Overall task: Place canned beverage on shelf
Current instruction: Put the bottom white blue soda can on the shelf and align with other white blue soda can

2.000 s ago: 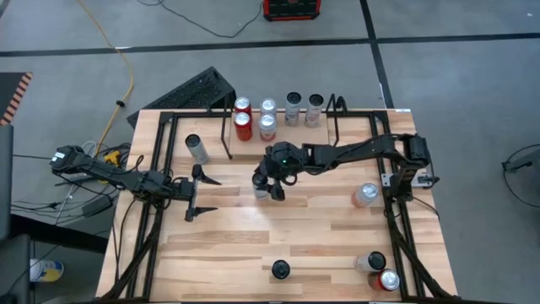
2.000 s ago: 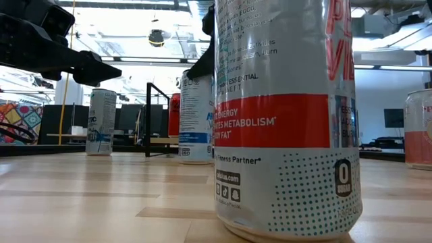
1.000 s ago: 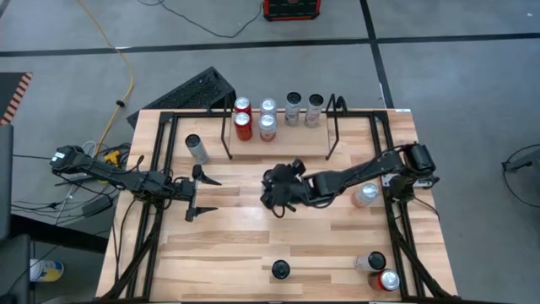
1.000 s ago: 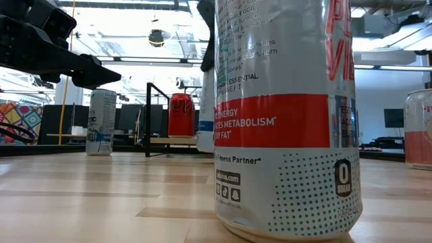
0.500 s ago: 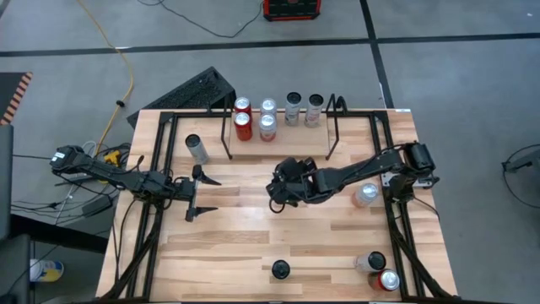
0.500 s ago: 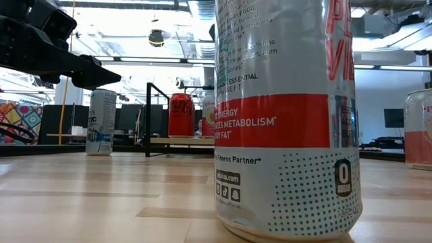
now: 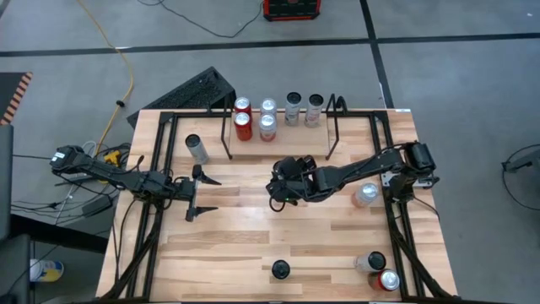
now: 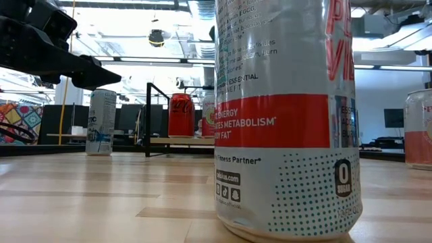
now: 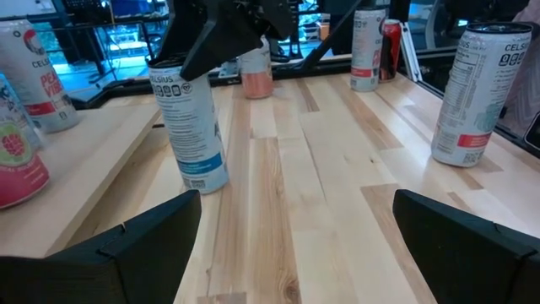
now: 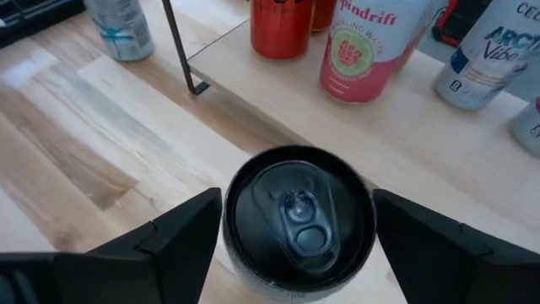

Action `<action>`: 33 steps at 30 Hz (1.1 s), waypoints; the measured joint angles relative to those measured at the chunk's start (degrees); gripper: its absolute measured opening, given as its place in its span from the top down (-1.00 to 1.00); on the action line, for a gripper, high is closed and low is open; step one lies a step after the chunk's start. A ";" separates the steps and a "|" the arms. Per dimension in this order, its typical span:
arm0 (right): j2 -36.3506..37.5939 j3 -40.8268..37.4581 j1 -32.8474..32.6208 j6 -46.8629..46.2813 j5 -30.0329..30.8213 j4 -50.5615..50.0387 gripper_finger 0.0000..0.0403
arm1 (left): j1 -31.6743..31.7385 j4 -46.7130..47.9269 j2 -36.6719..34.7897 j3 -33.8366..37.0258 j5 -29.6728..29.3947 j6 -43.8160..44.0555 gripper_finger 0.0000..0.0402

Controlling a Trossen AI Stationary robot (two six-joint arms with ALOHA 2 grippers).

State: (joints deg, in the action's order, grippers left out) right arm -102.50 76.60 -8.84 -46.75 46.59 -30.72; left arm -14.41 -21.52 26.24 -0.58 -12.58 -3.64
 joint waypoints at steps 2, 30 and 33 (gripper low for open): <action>0.00 0.00 0.03 0.96 0.02 0.05 -0.64 | -0.01 0.13 0.02 0.00 -0.13 -0.02 -0.89; 8.48 -0.06 7.87 47.49 -29.86 2.73 -0.64 | -0.01 0.66 0.00 0.00 -0.31 0.03 -0.89; 8.50 -0.05 10.11 49.18 -34.59 2.16 -0.64 | -0.02 0.66 0.00 0.00 -0.31 -0.31 -0.89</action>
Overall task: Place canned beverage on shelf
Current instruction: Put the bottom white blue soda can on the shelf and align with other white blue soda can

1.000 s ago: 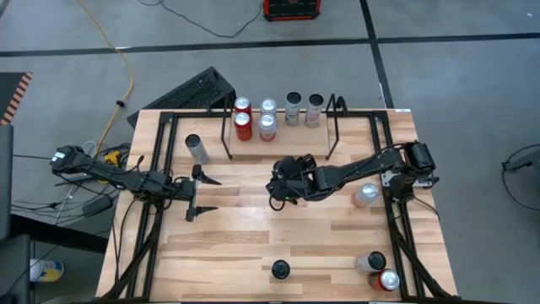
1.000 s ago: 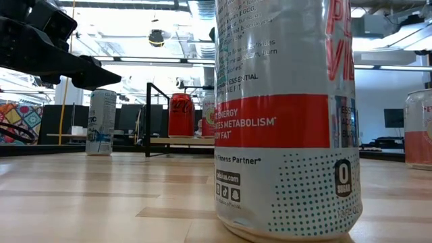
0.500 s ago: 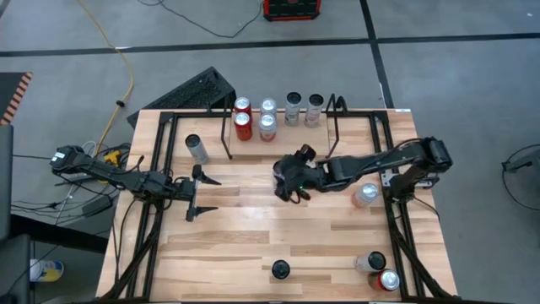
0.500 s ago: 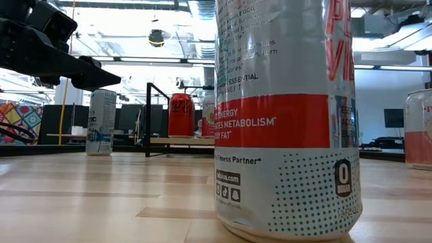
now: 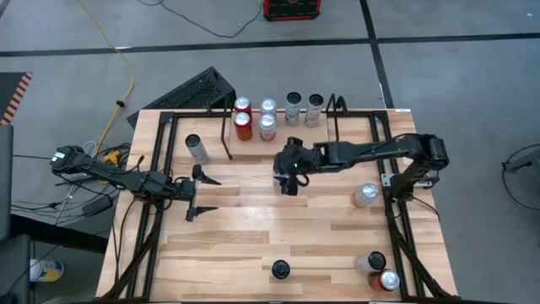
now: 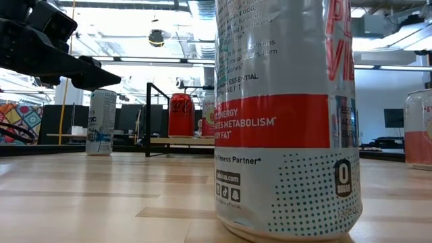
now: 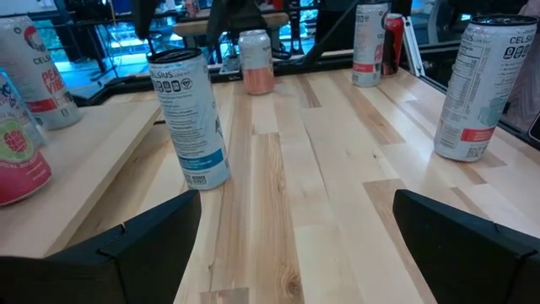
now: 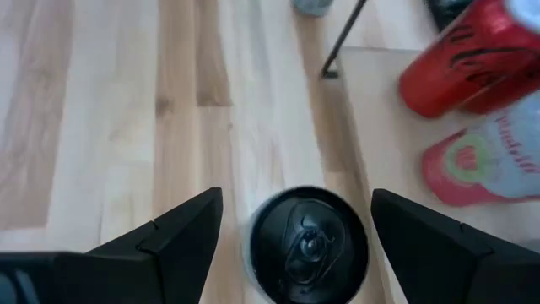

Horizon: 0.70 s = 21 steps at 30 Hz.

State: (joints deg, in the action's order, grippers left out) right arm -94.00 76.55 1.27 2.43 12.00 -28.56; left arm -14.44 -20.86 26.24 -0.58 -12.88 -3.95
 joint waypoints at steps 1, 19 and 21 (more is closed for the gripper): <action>0.02 -0.02 0.85 1.04 -2.72 -0.14 -0.64 | 0.02 0.00 0.00 0.00 0.00 -0.02 -0.89; 0.00 0.00 4.73 13.10 -10.87 -6.51 -0.64 | 0.00 0.55 0.00 0.00 0.00 -0.11 -0.89; -0.02 0.00 4.75 13.09 -10.85 -6.69 -0.64 | 0.02 0.54 0.00 0.00 0.00 -0.13 -0.89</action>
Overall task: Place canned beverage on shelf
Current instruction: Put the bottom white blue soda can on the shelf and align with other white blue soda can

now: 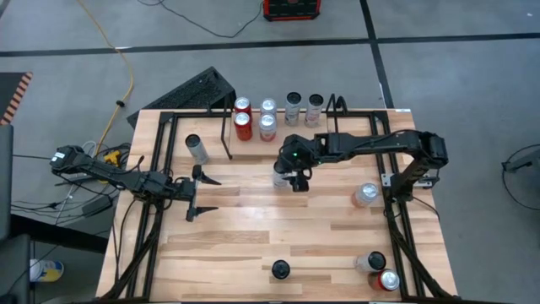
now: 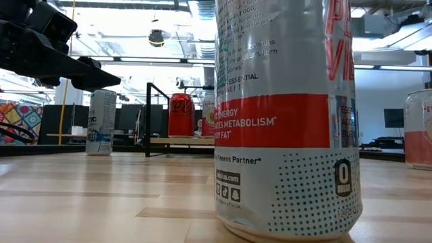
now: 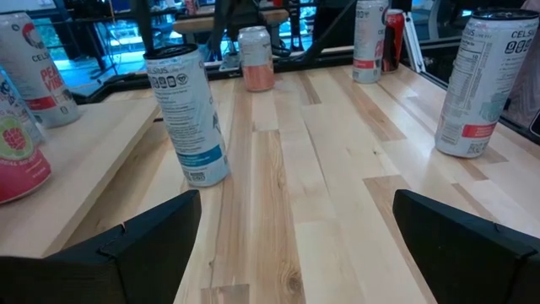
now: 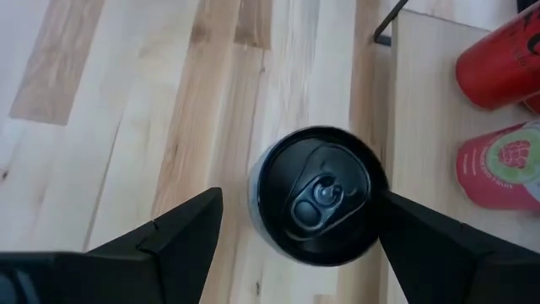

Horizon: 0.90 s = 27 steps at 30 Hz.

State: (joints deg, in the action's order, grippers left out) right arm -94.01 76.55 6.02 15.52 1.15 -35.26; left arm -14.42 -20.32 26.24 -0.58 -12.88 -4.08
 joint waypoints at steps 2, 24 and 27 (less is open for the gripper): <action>-0.05 0.00 0.02 -0.02 0.02 0.59 -0.64 | -0.01 -0.02 0.00 0.00 -0.02 0.00 -0.89; -0.05 -0.02 0.52 -0.04 0.24 4.30 -0.64 | -0.01 0.02 0.00 0.00 -0.46 -0.75 -0.89; -0.05 -0.02 0.52 -0.42 0.22 4.34 -0.64 | -0.02 0.00 0.00 0.00 -0.46 -0.74 -0.89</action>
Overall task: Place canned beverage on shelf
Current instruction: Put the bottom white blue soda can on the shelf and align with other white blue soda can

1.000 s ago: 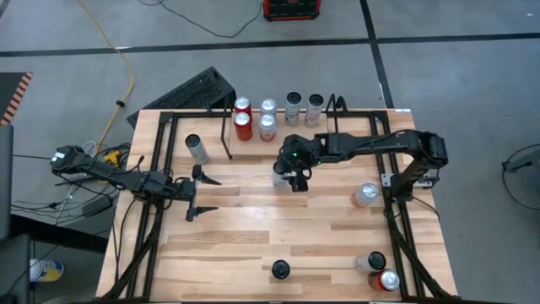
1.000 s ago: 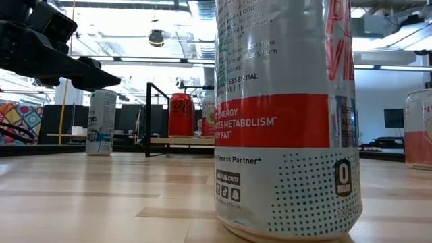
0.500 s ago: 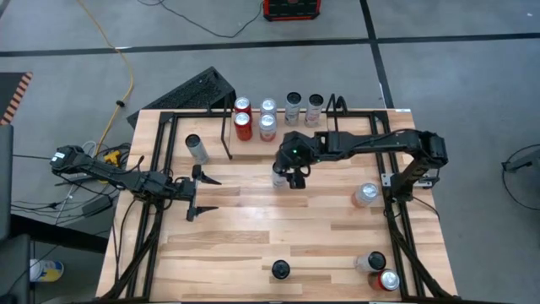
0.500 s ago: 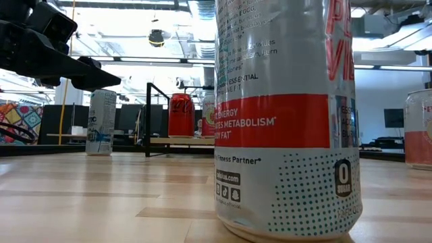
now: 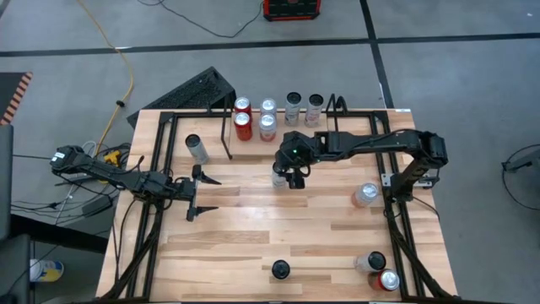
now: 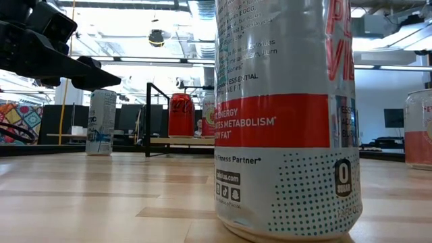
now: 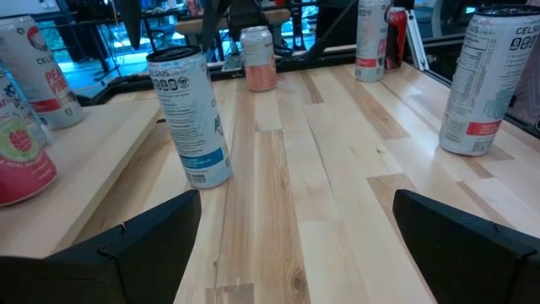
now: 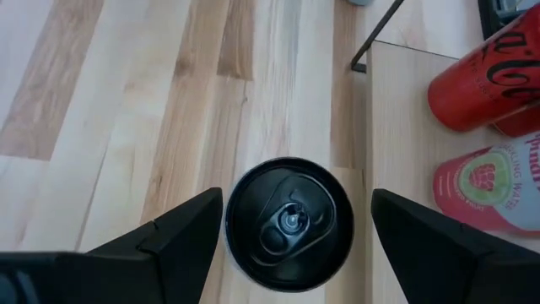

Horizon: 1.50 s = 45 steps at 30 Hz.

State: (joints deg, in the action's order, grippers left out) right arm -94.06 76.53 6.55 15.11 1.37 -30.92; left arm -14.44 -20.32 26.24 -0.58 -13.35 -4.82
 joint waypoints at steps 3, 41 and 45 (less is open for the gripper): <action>-1.02 0.03 -0.02 -0.06 -0.01 0.43 -0.64 | 0.01 0.00 0.00 0.01 0.00 0.01 -0.89; -3.37 12.30 3.92 -4.74 0.61 -12.88 -0.45 | 0.02 1.25 0.00 0.00 -0.89 0.09 -0.89; -3.23 15.07 6.81 -4.40 0.68 -15.40 -0.45 | 0.01 1.35 0.00 0.01 -0.89 0.57 -0.89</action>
State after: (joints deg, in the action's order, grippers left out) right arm -97.30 91.60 13.36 10.71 2.04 -46.32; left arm -14.43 -18.97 26.24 -0.57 -14.24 -4.25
